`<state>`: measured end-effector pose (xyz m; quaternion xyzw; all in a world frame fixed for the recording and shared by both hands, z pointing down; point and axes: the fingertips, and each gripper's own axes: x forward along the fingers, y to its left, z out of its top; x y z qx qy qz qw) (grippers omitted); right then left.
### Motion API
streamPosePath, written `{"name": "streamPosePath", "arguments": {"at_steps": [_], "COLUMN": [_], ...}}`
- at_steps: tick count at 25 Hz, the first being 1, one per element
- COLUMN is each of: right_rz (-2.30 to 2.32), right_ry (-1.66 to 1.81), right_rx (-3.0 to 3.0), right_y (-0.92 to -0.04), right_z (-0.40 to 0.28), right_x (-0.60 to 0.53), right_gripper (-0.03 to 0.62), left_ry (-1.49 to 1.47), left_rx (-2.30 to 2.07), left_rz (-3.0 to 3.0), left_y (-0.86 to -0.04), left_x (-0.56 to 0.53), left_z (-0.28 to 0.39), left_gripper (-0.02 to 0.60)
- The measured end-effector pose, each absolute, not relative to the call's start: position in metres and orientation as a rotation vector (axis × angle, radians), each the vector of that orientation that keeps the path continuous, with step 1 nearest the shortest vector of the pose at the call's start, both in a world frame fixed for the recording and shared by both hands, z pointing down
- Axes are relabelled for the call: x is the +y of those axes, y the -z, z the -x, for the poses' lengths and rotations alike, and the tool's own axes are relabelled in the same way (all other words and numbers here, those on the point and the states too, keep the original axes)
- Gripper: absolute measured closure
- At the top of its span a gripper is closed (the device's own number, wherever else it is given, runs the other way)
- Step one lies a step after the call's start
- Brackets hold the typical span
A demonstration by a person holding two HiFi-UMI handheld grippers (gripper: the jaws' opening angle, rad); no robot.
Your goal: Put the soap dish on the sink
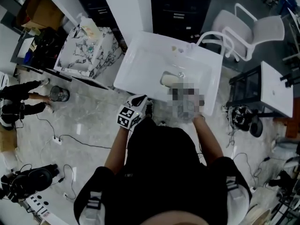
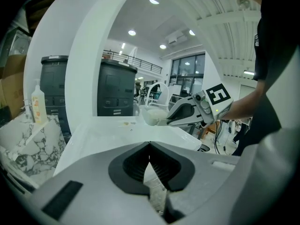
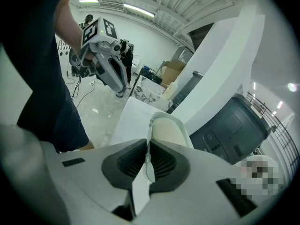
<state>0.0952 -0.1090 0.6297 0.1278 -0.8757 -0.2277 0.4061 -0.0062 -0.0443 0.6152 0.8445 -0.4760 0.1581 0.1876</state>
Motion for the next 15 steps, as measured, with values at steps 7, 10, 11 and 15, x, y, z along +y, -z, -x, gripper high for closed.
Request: {"name": "streamPosePath", "arguments": {"at_steps": [7, 10, 11, 15], "right_rz": [-0.336, -0.340, -0.342, -0.354], "right_ry": [0.556, 0.541, 0.535, 0.515], "right_rx": [-2.194, -2.184, -2.179, -2.171], "right_y": [-0.632, -0.635, -0.636, -0.638], "right_z": [-0.084, -0.079, -0.077, -0.068], "right_x": [-0.132, -0.145, -0.149, -0.169], "right_gripper": [0.583, 0.582, 0.583, 0.582], "left_ry": [-0.438, -0.440, -0.440, -0.447], "left_rx": [-1.310, -1.287, -1.279, -1.253], "left_rz": [-2.397, -2.402, -2.403, -2.407], "left_y": [-0.614, -0.617, -0.618, -0.621], "left_x": [-0.078, -0.092, -0.098, -0.121], "left_z": [0.019, 0.024, 0.026, 0.036], "left_gripper": [0.581, 0.581, 0.581, 0.581]}}
